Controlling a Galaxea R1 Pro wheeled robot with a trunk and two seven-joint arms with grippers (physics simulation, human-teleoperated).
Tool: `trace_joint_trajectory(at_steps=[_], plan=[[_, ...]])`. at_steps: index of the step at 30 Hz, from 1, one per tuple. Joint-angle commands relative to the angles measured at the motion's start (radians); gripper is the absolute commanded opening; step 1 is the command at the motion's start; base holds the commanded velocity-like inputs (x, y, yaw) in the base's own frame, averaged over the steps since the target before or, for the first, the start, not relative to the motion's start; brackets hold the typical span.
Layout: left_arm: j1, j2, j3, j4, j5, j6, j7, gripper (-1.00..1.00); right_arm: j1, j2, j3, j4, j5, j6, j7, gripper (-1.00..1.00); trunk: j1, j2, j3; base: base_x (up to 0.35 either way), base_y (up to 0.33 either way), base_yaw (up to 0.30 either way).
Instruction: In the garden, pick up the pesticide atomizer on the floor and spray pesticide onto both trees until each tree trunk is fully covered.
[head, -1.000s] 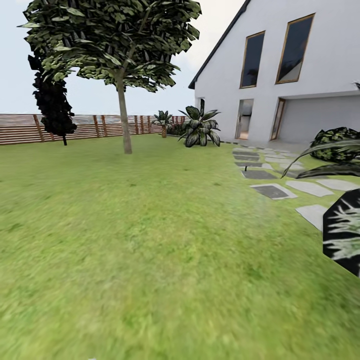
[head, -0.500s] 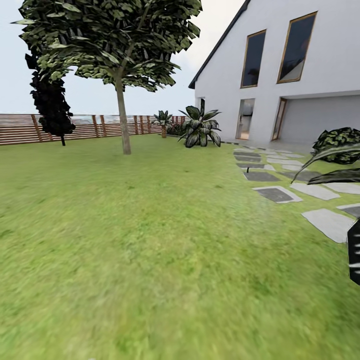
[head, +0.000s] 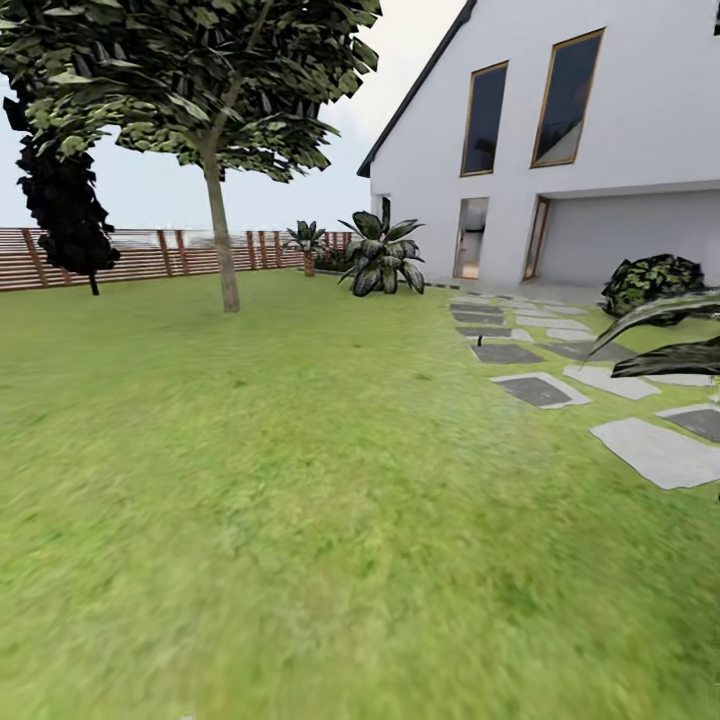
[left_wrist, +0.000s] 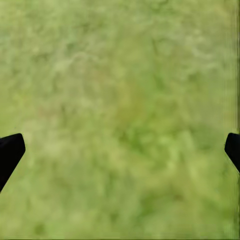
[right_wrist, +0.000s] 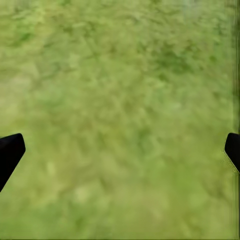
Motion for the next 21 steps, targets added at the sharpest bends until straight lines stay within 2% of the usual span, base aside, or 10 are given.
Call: trace_joint_trajectory(at_steps=[1,12,21], plan=[[0.000,0.000,0.000,0.000,0.000,0.000,0.000,1.00,0.000,0.000,0.000,0.000,0.000,0.000,0.000,1.00,0.000,0.000,0.000,0.338,0.000,-0.262],[0.000,0.000,0.000,0.000,0.000,-0.001,0.000,1.00,0.000,0.000,0.000,0.000,0.000,0.000,0.000,1.00,0.000,0.000,0.000,0.338,0.000,-0.254],[0.000,0.000,0.000,0.000,0.000,-0.001,0.000,1.00,0.000,0.000,0.000,0.000,0.000,0.000,0.000,1.00,0.000,0.000,0.000,0.338,0.000,-0.051]])
